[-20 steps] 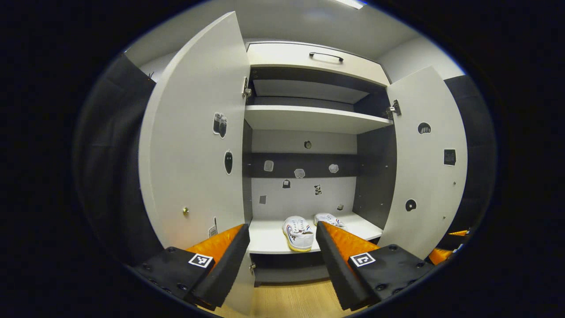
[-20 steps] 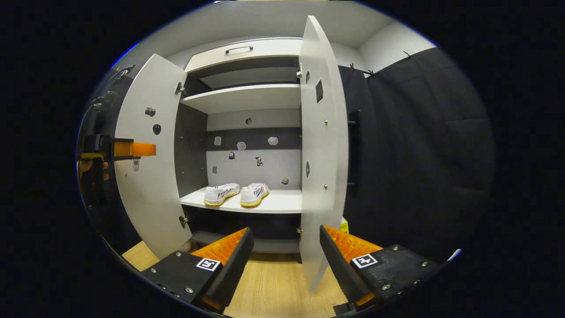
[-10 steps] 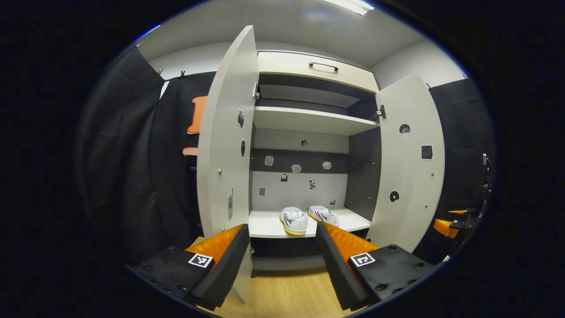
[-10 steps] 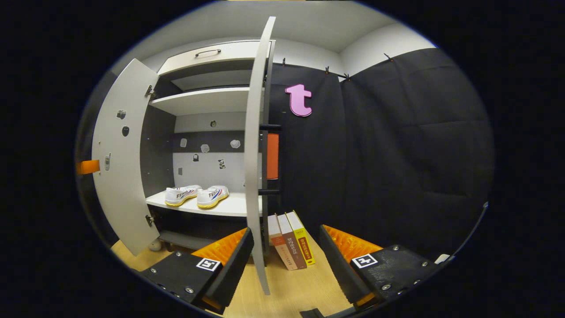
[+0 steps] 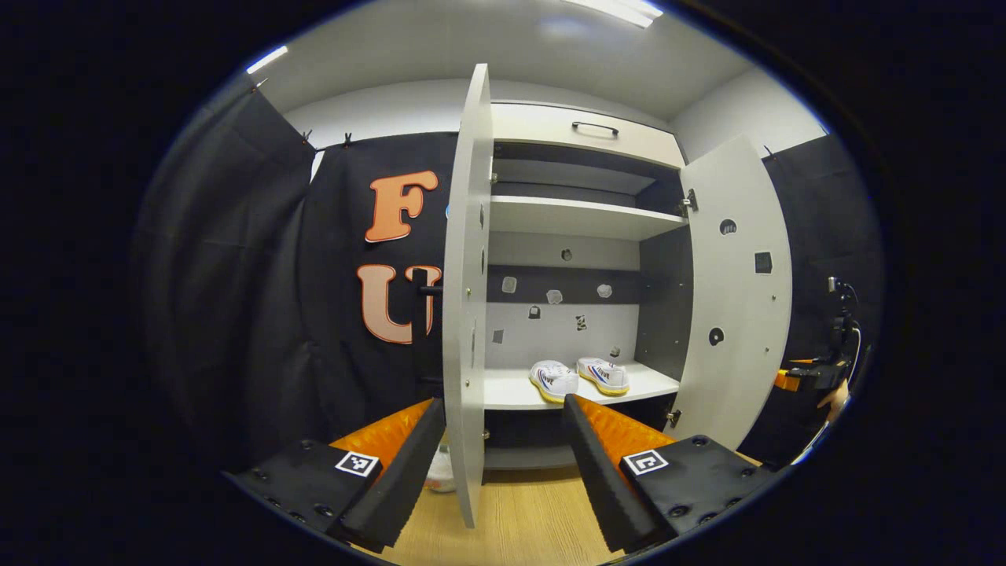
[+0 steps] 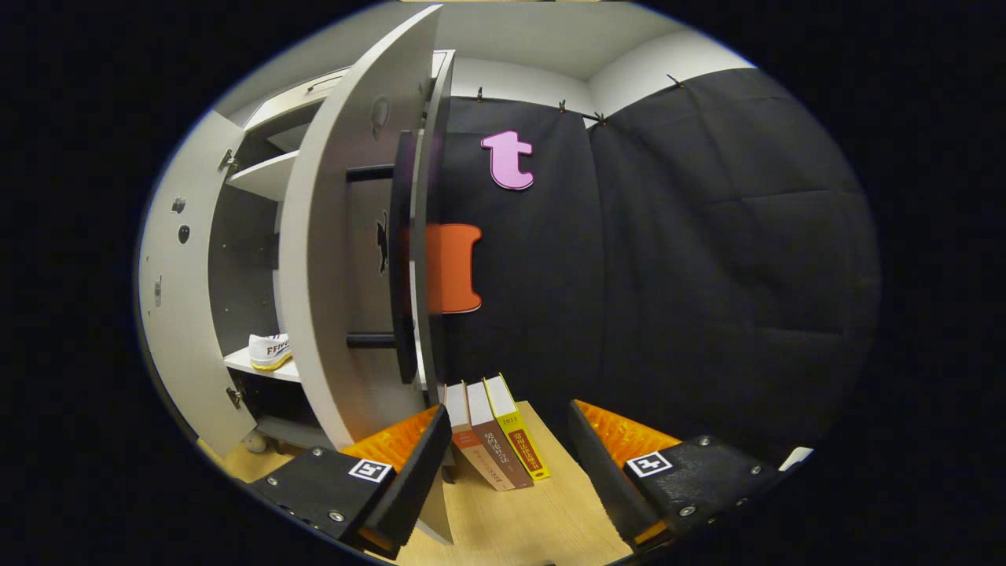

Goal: Grab one shoe with the right hand and put it into the shoe cabinet, grab the other shoe with the left hand and put it into the shoe cabinet; then close the right door with the right hand and the left door with the left hand.

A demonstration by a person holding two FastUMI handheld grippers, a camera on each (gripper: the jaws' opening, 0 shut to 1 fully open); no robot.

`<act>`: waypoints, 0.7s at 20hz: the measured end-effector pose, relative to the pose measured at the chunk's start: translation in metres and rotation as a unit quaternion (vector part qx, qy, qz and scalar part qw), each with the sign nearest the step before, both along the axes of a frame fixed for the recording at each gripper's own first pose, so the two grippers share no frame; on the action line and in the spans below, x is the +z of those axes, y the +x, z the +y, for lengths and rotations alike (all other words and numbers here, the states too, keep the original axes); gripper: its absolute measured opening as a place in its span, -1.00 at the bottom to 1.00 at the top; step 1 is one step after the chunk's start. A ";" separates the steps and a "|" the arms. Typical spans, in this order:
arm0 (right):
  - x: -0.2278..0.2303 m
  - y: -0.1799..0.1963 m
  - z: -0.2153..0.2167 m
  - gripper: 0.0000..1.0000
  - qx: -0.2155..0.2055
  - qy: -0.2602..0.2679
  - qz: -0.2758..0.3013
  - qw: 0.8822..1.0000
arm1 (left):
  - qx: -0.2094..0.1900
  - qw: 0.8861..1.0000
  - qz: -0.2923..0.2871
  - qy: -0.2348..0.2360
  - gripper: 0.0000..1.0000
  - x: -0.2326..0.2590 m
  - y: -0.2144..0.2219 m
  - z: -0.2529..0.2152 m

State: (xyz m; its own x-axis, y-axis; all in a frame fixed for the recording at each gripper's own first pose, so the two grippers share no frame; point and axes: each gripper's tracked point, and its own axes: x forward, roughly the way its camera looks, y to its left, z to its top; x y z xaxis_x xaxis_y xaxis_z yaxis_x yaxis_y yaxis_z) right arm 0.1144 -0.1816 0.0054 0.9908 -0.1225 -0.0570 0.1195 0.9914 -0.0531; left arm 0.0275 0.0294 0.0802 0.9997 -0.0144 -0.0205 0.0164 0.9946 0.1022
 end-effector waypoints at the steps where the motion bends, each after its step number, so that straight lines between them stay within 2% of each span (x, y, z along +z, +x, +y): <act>1: -0.003 0.003 0.003 0.85 0.007 0.009 0.000 1.000 | 0.003 1.000 -0.001 -0.001 0.94 0.001 0.000 0.004; 7: -0.005 0.002 0.016 0.82 0.022 -0.009 0.005 1.000 | 0.025 1.000 0.006 -0.012 0.94 -0.003 -0.003 0.022; 8: -0.005 0.000 0.019 0.97 0.022 -0.012 0.005 1.000 | 0.025 1.000 0.007 -0.012 0.94 -0.003 -0.002 0.023; 9: -0.004 0.000 0.021 0.79 0.020 -0.015 0.003 1.000 | 0.027 1.000 0.007 -0.009 0.94 -0.004 -0.003 0.024; 10: -0.003 -0.001 0.023 0.78 0.018 -0.017 0.002 1.000 | 0.030 1.000 0.005 -0.005 0.99 -0.003 -0.004 0.026; 14: -0.007 -0.007 0.044 0.78 0.037 0.002 0.002 0.999 | 0.016 1.000 0.004 0.000 0.97 -0.013 -0.023 0.021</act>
